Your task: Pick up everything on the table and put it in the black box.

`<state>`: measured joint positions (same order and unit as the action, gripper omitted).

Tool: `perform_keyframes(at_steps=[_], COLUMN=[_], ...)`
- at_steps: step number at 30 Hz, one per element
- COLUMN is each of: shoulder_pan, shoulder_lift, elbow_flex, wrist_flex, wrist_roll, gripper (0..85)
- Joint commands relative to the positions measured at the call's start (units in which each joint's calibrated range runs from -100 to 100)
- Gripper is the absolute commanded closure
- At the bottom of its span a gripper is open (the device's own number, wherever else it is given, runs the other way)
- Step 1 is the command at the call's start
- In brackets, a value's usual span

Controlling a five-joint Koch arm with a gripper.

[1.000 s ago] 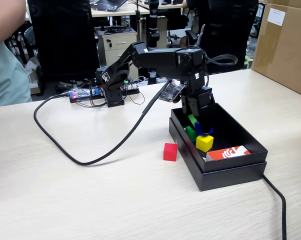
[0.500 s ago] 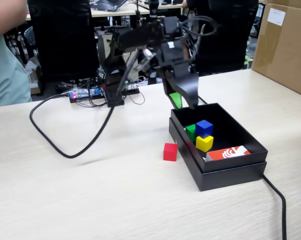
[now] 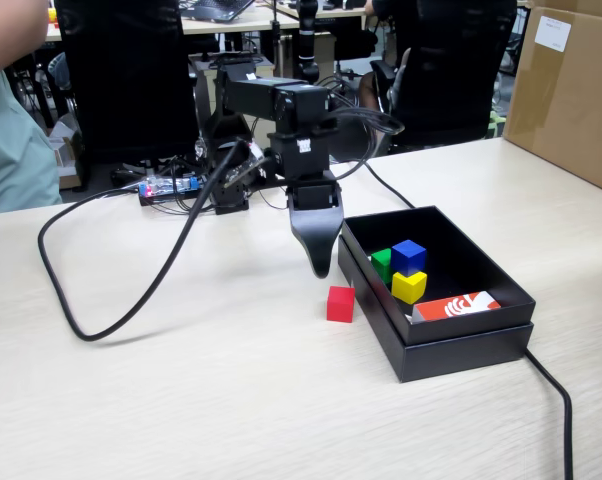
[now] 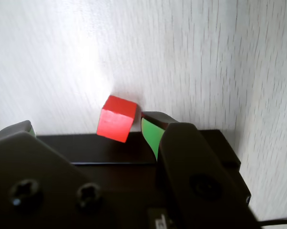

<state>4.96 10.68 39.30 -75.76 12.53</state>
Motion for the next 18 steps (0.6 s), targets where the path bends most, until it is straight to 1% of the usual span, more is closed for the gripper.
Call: perform_keyframes(at_steps=[1, 6, 18], shoulder_pan=[0.68, 1.22, 1.76], shoulder_lift=[0.97, 5.44, 16.34], elbow_flex=[3.22, 4.22, 10.29], wrist_flex=[-0.05, -0.05, 0.04], wrist_roll=[0.59, 1.17, 1.42], gripper=[39.8, 39.8, 39.9])
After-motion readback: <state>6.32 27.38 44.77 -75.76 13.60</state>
